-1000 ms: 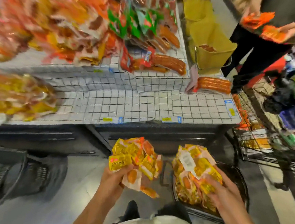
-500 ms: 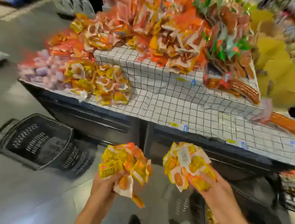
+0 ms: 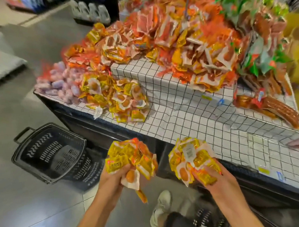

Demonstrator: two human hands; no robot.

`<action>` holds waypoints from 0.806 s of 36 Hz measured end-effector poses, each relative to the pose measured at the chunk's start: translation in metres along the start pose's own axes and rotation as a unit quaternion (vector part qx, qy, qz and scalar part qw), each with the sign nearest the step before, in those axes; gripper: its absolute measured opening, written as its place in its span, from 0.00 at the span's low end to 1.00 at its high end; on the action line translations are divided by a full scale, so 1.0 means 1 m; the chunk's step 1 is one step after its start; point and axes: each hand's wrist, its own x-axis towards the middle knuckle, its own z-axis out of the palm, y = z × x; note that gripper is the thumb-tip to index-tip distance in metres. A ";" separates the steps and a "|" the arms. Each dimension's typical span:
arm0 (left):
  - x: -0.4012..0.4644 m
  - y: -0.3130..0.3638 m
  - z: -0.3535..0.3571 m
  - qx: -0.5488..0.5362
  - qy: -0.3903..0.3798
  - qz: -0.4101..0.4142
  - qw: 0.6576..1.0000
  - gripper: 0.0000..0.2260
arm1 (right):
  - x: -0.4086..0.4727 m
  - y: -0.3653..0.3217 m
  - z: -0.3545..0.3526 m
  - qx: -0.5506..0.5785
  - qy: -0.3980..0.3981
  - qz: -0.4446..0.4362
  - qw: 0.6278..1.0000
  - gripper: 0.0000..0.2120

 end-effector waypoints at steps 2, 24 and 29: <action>0.018 0.007 0.012 0.006 0.006 -0.007 1.000 0.16 | 0.023 -0.009 0.007 0.005 0.009 0.006 1.000 0.19; 0.193 0.055 0.138 0.042 -0.087 -0.140 0.986 0.12 | 0.101 -0.052 0.046 0.078 0.168 -0.033 0.982 0.18; 0.219 0.055 0.154 0.025 -0.120 -0.180 0.976 0.15 | 0.099 -0.041 0.055 0.123 0.214 -0.054 0.968 0.25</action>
